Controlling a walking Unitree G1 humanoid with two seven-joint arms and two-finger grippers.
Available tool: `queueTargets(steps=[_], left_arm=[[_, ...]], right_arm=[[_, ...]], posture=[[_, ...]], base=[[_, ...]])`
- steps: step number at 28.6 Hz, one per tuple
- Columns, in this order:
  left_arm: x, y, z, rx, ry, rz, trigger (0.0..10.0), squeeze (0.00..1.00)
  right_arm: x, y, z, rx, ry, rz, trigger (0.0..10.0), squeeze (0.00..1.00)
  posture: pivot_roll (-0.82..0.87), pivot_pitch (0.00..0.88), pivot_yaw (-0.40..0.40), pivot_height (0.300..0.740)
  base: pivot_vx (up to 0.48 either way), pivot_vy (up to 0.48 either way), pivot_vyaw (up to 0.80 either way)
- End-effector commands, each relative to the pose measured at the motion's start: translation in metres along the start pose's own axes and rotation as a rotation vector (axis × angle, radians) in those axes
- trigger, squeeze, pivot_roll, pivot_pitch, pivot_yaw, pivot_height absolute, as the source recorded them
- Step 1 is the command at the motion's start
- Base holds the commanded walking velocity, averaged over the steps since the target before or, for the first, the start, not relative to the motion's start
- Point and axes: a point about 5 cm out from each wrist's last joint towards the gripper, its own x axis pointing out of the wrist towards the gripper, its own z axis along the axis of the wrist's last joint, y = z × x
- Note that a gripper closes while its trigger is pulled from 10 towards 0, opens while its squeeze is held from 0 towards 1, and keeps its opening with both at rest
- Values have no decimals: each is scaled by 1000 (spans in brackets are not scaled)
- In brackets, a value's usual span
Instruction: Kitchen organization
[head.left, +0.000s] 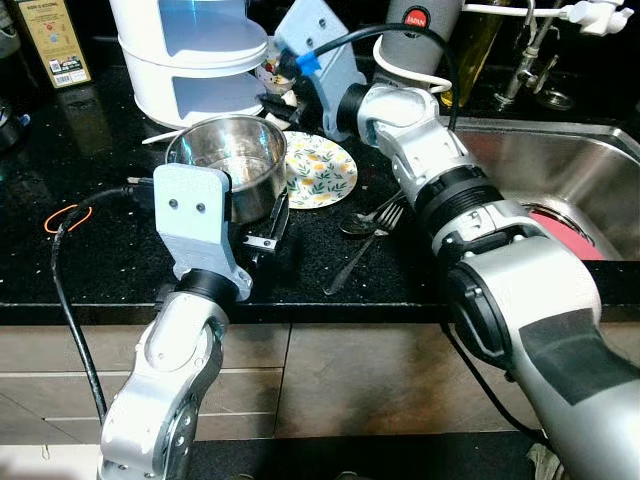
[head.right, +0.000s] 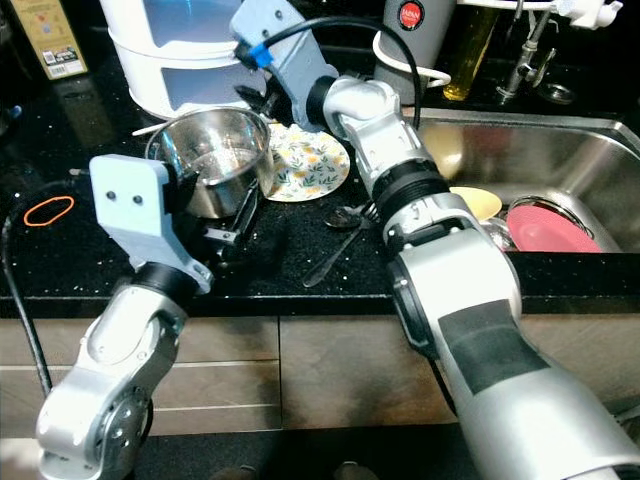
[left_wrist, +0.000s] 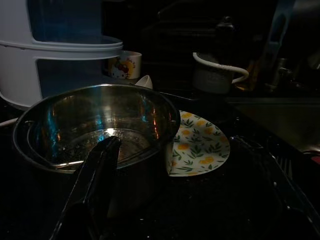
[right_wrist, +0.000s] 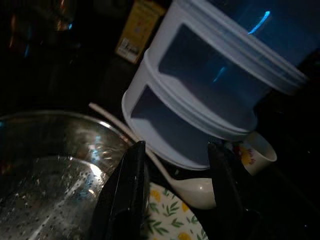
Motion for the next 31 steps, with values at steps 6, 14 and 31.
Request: queueTargets(steps=[6,14,31], left_arm=[[0,-2,2,-7,-6,-4,10000,0],[-1,-6,-1,-24,12,-89,10000,0],[-35,-17,-7,-20,150,-425,10000,0]], right_arm=[[-10,-14,7,143,-108,-15,10000,0],[-52,-38,9,269,-305,176,10000,0],[-86,-18,-50,275,-93,281,10000,0]], posture=[[98,43,-130,732],[94,35,-122,732],[110,42,-94,732]], base=[[0,0,0],[0,0,0],[0,0,0]])
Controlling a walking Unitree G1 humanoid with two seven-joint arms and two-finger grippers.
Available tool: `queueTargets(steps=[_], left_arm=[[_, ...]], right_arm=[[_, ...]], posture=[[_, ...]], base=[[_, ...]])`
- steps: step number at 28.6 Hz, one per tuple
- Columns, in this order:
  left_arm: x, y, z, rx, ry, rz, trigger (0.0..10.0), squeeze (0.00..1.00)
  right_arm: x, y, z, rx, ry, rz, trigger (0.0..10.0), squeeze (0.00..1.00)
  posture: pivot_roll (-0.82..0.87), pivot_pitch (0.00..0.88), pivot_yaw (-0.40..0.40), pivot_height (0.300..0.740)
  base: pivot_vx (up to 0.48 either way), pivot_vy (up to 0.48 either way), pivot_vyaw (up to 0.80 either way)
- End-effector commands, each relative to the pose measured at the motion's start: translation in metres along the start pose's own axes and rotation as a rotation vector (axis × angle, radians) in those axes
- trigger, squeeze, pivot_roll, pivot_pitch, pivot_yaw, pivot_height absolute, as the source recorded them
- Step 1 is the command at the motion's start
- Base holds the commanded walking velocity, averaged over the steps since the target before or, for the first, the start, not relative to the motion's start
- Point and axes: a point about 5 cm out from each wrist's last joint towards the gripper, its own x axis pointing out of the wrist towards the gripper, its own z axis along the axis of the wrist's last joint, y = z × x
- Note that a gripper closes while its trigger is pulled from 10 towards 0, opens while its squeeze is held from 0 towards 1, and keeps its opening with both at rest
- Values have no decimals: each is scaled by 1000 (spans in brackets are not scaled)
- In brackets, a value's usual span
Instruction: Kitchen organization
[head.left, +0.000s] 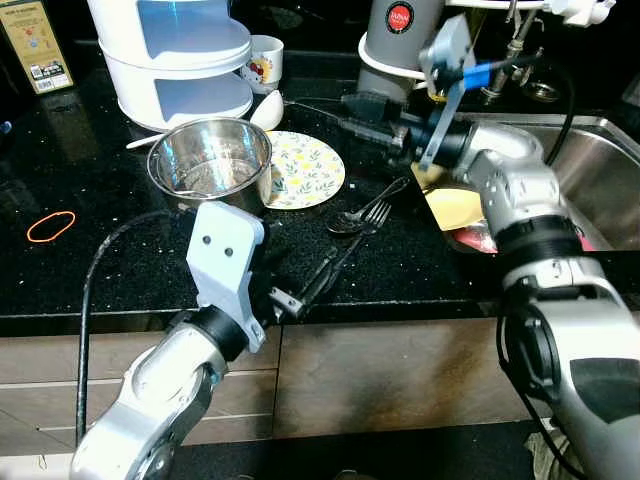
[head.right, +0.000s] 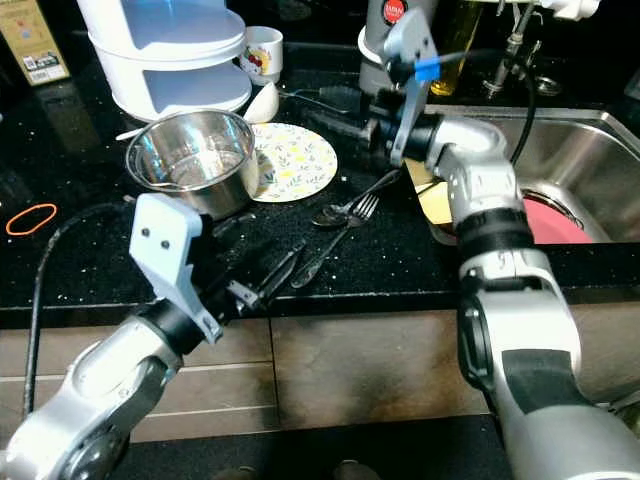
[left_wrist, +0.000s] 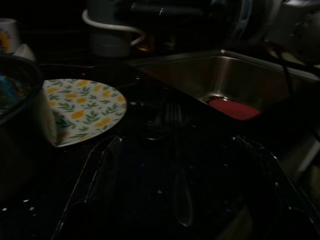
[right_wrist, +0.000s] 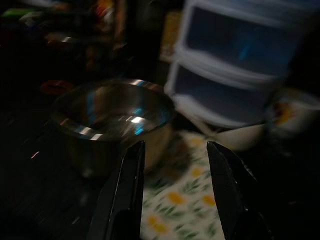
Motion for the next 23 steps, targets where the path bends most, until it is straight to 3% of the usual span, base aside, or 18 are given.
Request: queueTargets(steps=[1,7,14,18,23], left_arm=[[-4,-4,-1,-16,21,-36,10000,0],[-14,-3,-5,-18,56,-31,10000,0],[-24,-8,-13,-47,103,-25,10000,0],[-26,-15,-18,-77,118,-28,10000,0],[-26,-18,-24,-84,136,-27,10000,0]], right_arm=[[-1,5,-2,-1,28,34,10000,0],[-2,13,-12,6,81,48,10000,0],[-16,13,-26,27,257,25,10000,0],[-29,15,-26,62,327,47,10000,0],[-35,18,-13,65,311,8,10000,0]], posture=[[111,46,-94,732],[115,52,-91,732],[122,62,-96,732],[119,62,-98,732],[98,71,-96,732]], base=[[0,0,0],[0,0,0],[0,0,0],[0,0,0],[0,0,0]])
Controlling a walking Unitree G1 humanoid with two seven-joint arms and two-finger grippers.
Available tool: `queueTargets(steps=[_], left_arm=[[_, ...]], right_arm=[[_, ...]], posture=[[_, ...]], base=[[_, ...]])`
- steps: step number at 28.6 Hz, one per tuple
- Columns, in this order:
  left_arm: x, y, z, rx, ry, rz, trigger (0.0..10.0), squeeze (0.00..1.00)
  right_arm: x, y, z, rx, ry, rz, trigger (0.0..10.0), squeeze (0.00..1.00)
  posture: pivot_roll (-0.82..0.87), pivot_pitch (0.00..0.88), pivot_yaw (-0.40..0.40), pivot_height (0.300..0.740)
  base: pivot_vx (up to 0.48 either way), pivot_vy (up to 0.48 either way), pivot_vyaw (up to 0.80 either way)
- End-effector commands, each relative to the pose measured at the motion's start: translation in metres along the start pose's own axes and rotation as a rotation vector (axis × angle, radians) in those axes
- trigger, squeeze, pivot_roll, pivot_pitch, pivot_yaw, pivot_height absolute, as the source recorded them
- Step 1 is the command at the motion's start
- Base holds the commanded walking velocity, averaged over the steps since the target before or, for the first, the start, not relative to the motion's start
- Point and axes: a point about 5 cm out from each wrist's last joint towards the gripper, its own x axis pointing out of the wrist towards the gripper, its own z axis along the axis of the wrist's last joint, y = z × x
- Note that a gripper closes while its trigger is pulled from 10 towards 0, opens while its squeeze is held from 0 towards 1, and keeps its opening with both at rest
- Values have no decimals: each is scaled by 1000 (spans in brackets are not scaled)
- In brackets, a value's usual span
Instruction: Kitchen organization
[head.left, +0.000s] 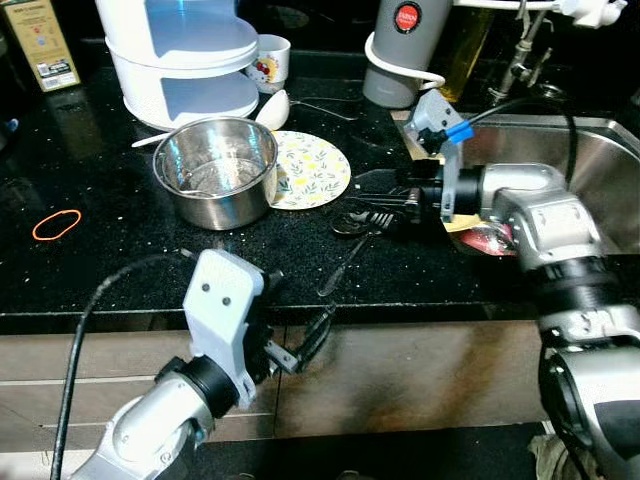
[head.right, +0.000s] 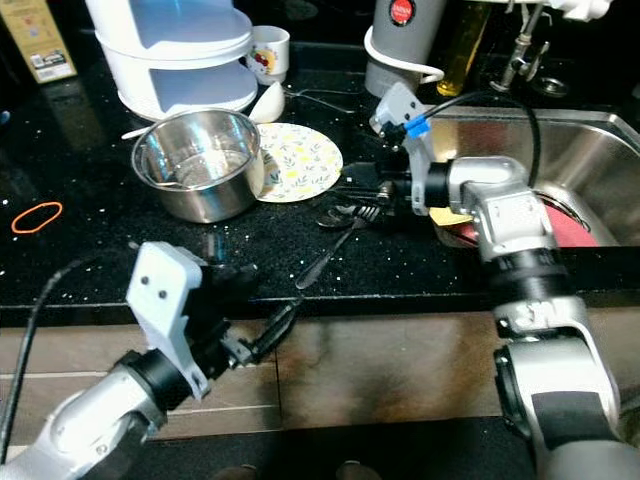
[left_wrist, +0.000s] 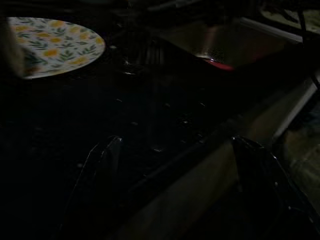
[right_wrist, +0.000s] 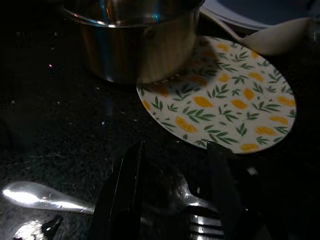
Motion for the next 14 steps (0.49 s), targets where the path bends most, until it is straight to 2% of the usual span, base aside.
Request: queueTargets(steps=[1,3,4,6,9,12,14], left_arm=[[0,-1,-4,-12,9,7,10000,0],[0,0,-6,-21,11,12,10000,0],[0,0,-6,-21,11,12,10000,0],[0,0,-6,-23,10,12,10000,0],[0,0,-6,-22,11,8,10000,0],[0,-2,-10,-4,29,-8,10000,0],[0,-2,-11,-1,34,-10,10000,0]], right_arm=[[-6,4,6,4,-25,-5,10000,0],[-19,14,12,17,-64,4,10000,0],[-19,14,12,17,-64,4,10000,0],[-27,25,13,38,-70,22,10000,0],[-30,32,9,49,-45,25,10000,0],[-29,51,0,93,12,8,10000,0],[-25,55,0,116,17,-15,10000,0]], posture=[[92,74,-94,732],[73,79,-84,732],[73,79,-84,732],[62,81,-79,732],[49,83,-76,732],[40,84,-75,732],[33,84,-73,732]], base=[[0,0,0],[0,0,0],[0,0,0],[0,0,0],[0,0,0],[0,0,0],[0,0,0]])
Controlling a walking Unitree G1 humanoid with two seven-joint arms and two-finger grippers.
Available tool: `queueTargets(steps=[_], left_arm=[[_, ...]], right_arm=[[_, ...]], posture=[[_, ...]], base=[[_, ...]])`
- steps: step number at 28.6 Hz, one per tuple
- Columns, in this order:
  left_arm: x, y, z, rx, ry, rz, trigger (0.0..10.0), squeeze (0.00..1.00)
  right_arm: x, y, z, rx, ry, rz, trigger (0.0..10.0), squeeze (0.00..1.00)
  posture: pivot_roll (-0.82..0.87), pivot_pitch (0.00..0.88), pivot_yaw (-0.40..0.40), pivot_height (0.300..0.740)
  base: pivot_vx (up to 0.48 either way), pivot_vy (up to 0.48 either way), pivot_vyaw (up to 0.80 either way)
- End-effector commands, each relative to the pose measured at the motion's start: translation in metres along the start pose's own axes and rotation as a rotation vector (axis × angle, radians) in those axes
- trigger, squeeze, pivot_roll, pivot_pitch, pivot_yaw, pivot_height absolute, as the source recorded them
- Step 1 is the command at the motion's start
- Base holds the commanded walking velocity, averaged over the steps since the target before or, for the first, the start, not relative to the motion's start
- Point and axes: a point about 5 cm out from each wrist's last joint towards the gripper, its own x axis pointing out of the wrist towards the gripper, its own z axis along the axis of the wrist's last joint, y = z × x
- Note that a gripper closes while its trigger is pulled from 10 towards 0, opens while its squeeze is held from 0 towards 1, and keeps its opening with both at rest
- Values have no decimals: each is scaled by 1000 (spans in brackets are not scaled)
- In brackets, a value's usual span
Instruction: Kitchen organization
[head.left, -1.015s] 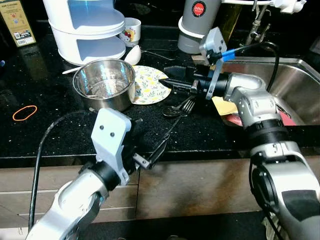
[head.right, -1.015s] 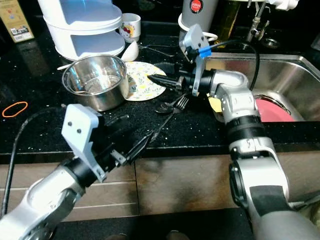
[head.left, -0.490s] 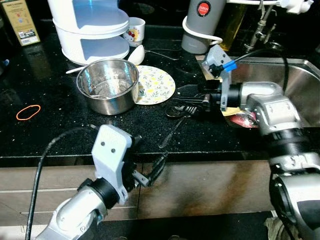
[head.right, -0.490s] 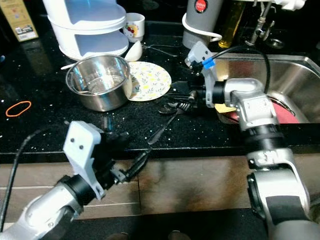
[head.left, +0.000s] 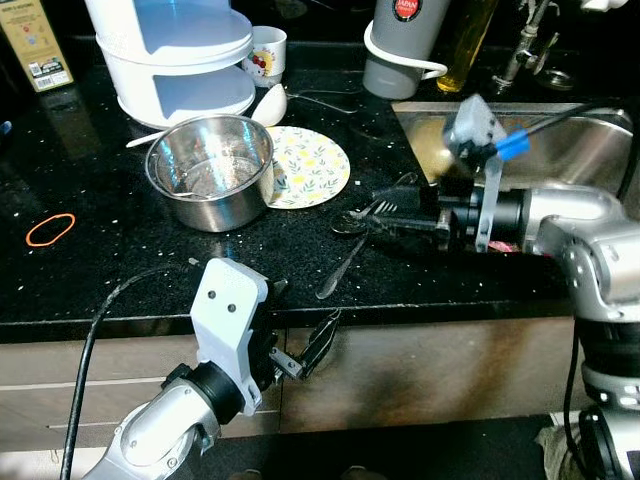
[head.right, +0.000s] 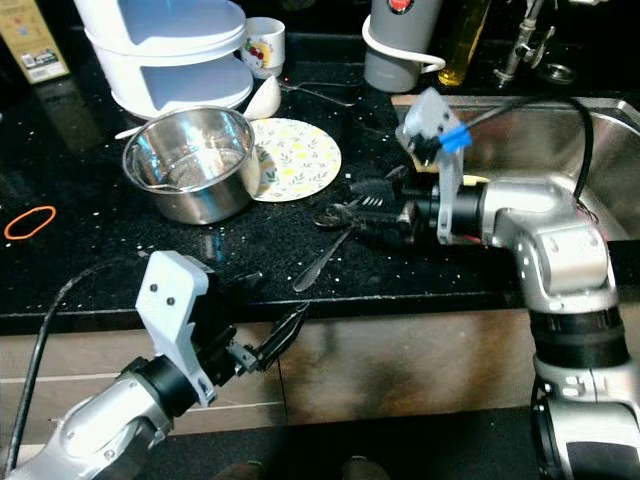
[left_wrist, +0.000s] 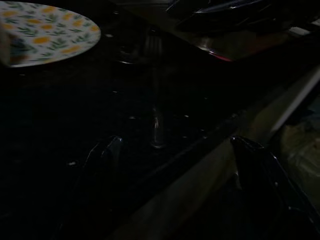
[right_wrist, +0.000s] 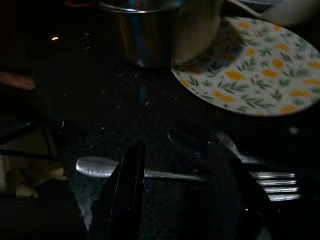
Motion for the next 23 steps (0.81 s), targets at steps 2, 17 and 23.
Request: queueTargets(steps=[2,17,23], left_arm=[[0,0,-5,10,20,-7,10000,0],[2,3,-5,20,-5,17,10000,0],[4,6,0,32,-32,34,10000,0]], right_arm=[[5,10,0,49,7,-69,10000,0],[15,35,-8,180,-100,-401,10000,0],[11,44,-17,218,-120,-585,10000,0]], posture=[[29,83,-73,732],[13,78,-65,732],[9,75,-58,732]], base=[[0,0,0],[0,0,0],[0,0,0]])
